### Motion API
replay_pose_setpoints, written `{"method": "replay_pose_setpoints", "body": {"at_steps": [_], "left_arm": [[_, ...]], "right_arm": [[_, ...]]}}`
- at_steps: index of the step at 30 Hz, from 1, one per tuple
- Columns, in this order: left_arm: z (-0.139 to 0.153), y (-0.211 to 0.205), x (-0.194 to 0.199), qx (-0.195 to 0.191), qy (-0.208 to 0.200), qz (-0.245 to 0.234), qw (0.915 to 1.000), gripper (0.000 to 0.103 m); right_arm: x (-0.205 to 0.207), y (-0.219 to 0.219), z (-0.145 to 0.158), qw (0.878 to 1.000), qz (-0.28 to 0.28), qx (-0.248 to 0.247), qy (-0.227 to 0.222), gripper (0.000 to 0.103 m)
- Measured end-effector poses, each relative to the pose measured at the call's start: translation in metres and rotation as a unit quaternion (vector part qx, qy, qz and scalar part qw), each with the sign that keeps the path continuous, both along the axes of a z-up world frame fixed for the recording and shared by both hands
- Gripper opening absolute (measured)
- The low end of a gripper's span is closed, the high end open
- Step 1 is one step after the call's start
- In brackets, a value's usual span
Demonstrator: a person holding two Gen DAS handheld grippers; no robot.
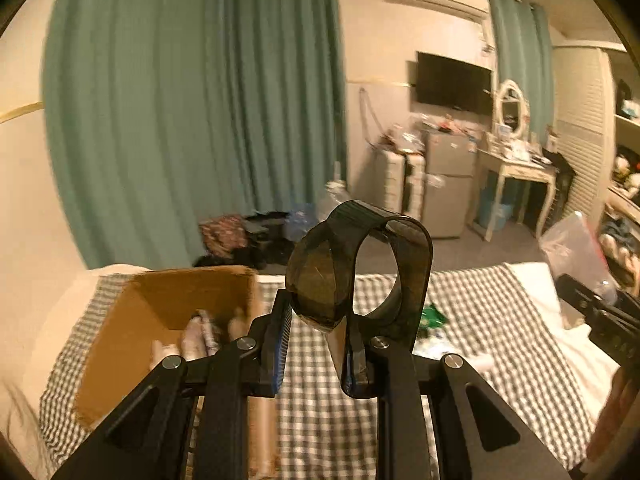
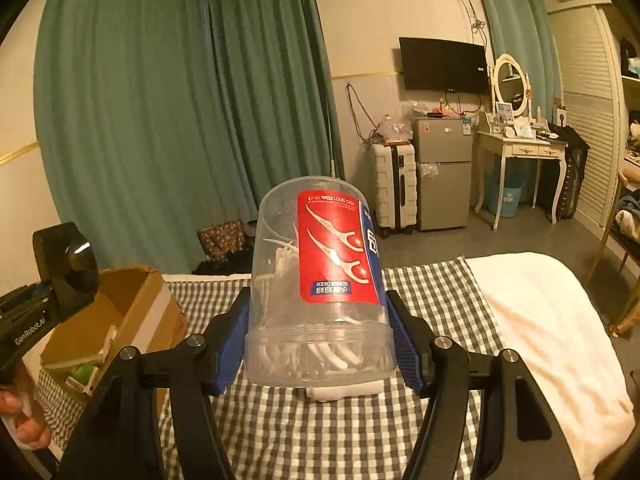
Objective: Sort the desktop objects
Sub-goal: 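Lift and carry the canister and eyeglass case over the cardboard box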
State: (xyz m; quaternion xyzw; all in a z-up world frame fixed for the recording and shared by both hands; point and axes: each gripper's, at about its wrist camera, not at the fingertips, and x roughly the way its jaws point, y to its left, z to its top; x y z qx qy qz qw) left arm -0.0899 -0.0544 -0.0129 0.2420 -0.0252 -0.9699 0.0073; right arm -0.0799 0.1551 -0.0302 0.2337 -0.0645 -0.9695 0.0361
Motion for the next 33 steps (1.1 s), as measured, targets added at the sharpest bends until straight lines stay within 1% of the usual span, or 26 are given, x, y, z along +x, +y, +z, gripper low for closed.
{"method": "replay_pose_setpoints", "body": {"at_steps": [2,8,10,12,13,16,19,23,27,29,33], "left_arm": [[-0.002,-0.007,0.002,0.011,0.005,-0.008,0.9999,0.021],[-0.01,-0.029,0.0,0.017,0.005,-0.005,0.9998,0.021],[-0.01,-0.036,0.0,0.013,0.008,0.0,0.9999,0.021],[-0.012,-0.049,0.002,0.022,0.006,0.005,0.9997,0.021],[-0.011,-0.054,0.003,0.026,0.006,0.009,0.9996,0.021],[-0.003,-0.073,0.01,0.02,0.029,0.037,0.9987,0.022],[0.0,-0.094,0.011,0.029,0.033,0.055,0.9975,0.022],[-0.007,-0.117,0.006,0.035,0.016,0.06,0.9975,0.022],[-0.011,-0.13,0.004,0.03,0.011,0.061,0.9976,0.022],[-0.012,-0.137,0.003,0.033,0.002,0.057,0.9978,0.022],[-0.019,-0.149,0.002,0.019,-0.006,0.07,0.9973,0.022]], "right_arm": [[-0.001,-0.005,-0.001,1.0,-0.003,0.002,-0.004,0.063],[-0.005,-0.023,-0.004,1.0,-0.009,0.009,-0.026,0.063],[-0.004,-0.032,-0.002,1.0,-0.005,0.012,-0.025,0.063],[-0.005,-0.044,0.0,1.0,0.001,0.017,-0.021,0.063],[-0.006,-0.051,0.002,1.0,0.006,0.019,-0.019,0.063],[-0.008,-0.073,0.006,0.999,0.024,0.017,-0.014,0.063],[-0.013,-0.095,0.01,0.999,0.046,0.009,-0.014,0.063],[-0.018,-0.124,0.011,0.998,0.065,0.013,-0.012,0.063],[-0.024,-0.152,0.009,0.996,0.084,0.012,-0.008,0.063],[-0.027,-0.167,0.008,0.995,0.099,0.014,-0.01,0.063],[-0.033,-0.192,0.003,0.992,0.123,0.019,-0.013,0.063]]}}
